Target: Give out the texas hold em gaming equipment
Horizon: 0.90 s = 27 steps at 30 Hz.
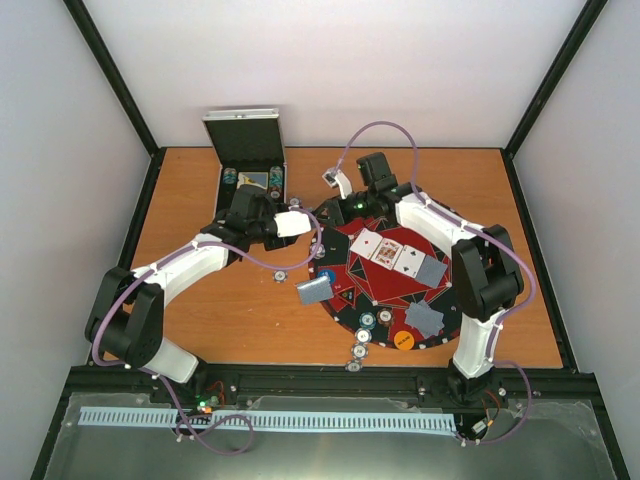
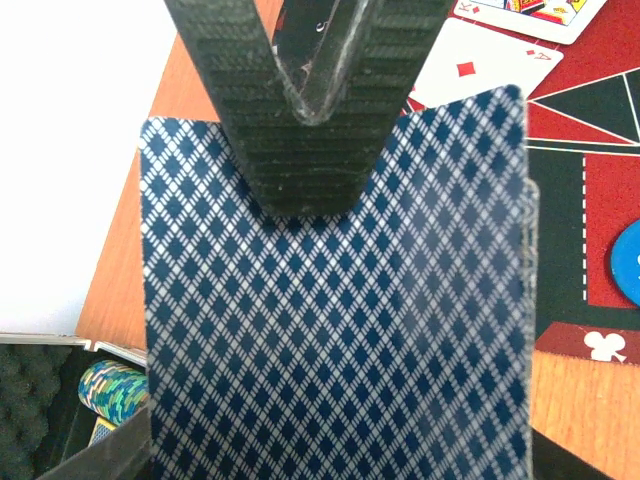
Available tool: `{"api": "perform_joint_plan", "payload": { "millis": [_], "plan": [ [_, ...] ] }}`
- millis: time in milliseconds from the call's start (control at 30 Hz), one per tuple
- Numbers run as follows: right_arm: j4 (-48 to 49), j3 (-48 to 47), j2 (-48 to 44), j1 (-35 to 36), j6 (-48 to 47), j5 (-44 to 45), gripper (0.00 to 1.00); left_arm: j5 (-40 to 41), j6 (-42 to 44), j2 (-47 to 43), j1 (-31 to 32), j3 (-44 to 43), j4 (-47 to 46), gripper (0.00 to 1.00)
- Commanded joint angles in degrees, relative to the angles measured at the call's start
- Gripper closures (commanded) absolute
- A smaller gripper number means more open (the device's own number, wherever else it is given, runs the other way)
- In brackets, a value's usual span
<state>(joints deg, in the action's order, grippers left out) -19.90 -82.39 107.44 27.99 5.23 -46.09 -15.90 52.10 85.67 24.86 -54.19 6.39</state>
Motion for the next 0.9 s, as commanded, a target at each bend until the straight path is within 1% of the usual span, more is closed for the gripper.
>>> {"api": "perform_joint_plan", "payload": {
  "millis": [0, 67, 233, 267, 333, 567, 867],
  "plan": [
    [-1.11, -1.79, -0.45, 0.4, 0.0, -5.15, 0.66, -1.36, 0.99, 0.01, -0.44, -1.87, -1.7, 0.47],
    [-0.85, -2.18, -0.33, 0.4, 0.64, -6.73, 0.7, -1.5, 1.08, -0.03, -0.43, -1.8, -1.78, 0.47],
    [-1.11, -3.44, 0.29, 0.39, 1.53, -8.28, 0.85, -1.59, 1.0, -0.13, -0.43, -1.57, -1.62, 0.47],
    [-1.7, -3.88, 0.55, 0.36, 1.42, -8.24, 0.9, -1.59, 0.99, -0.17, -0.43, -1.53, -1.63, 0.47],
    [-3.71, -4.99, 0.98, 0.31, 0.77, -7.6, 0.97, -1.5, 1.06, -0.27, -0.43, -1.48, -1.57, 0.47],
    [-9.35, -7.52, -0.39, -0.49, -3.39, -5.39, 0.97, -1.58, 0.99, -0.43, -0.43, -1.11, -1.16, 0.47],
    [-16.57, -9.43, -3.49, -3.38, -8.9, -3.22, 0.97, -1.55, 0.84, -0.71, -0.43, -0.83, -1.2, 0.48]
  ]
}}
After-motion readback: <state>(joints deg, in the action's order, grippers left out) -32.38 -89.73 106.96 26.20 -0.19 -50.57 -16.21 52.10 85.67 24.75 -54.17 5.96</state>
